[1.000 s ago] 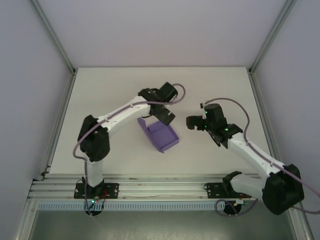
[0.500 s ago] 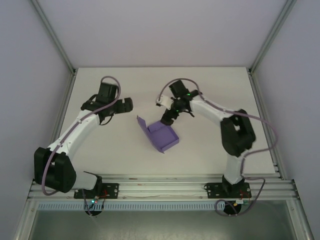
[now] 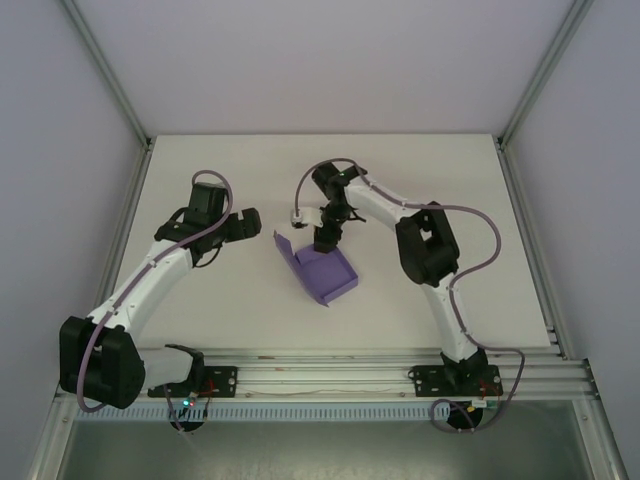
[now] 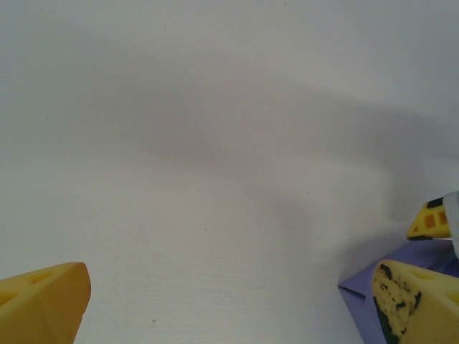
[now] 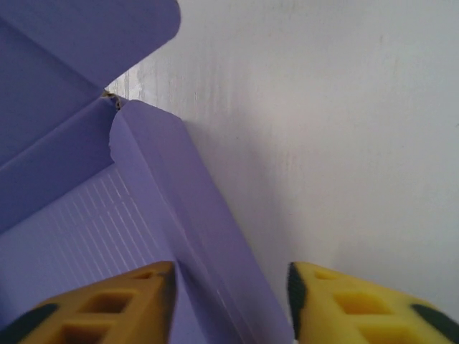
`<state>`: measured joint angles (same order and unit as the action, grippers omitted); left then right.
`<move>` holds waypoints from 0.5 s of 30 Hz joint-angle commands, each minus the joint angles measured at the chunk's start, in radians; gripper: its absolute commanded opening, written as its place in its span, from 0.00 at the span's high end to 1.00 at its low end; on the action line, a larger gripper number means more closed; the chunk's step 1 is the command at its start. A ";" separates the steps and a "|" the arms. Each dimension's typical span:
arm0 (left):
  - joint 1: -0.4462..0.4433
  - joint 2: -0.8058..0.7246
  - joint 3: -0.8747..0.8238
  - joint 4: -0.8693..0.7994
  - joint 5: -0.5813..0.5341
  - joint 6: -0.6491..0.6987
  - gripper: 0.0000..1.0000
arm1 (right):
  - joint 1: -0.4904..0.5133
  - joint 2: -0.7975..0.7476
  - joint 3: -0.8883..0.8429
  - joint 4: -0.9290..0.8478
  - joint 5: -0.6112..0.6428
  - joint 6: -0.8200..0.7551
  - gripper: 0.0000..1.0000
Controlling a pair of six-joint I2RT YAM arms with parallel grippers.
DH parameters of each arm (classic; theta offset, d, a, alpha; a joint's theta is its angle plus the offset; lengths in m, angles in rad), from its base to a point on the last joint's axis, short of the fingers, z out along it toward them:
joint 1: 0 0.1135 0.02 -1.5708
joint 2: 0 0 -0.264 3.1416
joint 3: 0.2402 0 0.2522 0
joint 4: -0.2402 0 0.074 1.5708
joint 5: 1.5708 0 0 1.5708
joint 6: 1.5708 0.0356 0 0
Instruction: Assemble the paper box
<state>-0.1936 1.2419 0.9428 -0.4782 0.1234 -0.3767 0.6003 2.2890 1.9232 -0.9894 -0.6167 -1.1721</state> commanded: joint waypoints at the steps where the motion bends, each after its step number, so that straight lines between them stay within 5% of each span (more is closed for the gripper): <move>1: 0.012 0.001 0.006 0.025 -0.021 -0.012 0.00 | 0.005 -0.004 -0.005 0.008 0.046 0.047 0.68; 7: 0.011 0.013 0.013 0.038 -0.059 -0.029 0.00 | 0.005 -0.179 -0.292 0.330 0.165 0.244 0.91; 11: 0.012 0.038 0.018 0.050 -0.108 -0.056 0.00 | 0.006 -0.345 -0.540 0.633 0.382 0.597 0.98; 15: 0.011 0.079 0.035 0.050 -0.133 -0.065 0.00 | 0.023 -0.488 -0.735 0.736 0.606 1.005 1.00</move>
<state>-0.1932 1.2976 0.9474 -0.4496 0.0433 -0.4187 0.6117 1.8900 1.2716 -0.4179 -0.2432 -0.5488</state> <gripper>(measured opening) 0.998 0.061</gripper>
